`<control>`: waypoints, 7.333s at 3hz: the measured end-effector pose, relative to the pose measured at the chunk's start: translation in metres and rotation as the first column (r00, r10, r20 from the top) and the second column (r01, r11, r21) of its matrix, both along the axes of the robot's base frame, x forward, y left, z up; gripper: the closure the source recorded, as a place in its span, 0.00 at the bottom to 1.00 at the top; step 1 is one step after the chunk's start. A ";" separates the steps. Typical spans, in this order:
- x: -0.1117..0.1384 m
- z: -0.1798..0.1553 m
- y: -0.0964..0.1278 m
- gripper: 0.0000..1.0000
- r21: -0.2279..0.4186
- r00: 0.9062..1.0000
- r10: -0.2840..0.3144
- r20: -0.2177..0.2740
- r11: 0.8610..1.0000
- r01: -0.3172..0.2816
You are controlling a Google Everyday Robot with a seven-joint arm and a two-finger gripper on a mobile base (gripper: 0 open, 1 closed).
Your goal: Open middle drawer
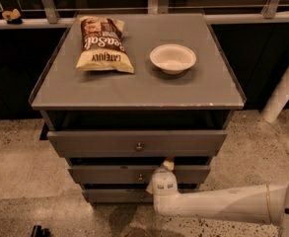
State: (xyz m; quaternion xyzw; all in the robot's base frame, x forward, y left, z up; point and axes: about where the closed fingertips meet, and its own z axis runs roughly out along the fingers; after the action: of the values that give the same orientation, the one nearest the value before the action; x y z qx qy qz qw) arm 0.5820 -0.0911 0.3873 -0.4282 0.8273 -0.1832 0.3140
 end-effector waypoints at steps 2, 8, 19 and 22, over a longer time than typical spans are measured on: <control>0.000 0.000 0.000 0.42 0.000 1.000 0.000 0.000 1.000 0.000; -0.032 0.016 -0.004 1.00 -0.004 1.000 0.011 0.012 1.000 -0.011; -0.114 0.033 0.008 0.00 0.013 0.998 0.058 0.012 0.998 -0.058; -0.136 0.071 0.014 0.00 -0.049 0.994 0.097 0.044 0.994 -0.095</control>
Offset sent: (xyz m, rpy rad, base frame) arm 0.0000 0.0000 0.0000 0.0000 0.0000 0.0000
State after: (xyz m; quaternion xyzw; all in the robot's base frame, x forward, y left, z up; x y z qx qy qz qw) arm 0.4461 -0.0776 0.4583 -0.4704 0.7936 -0.1972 0.3317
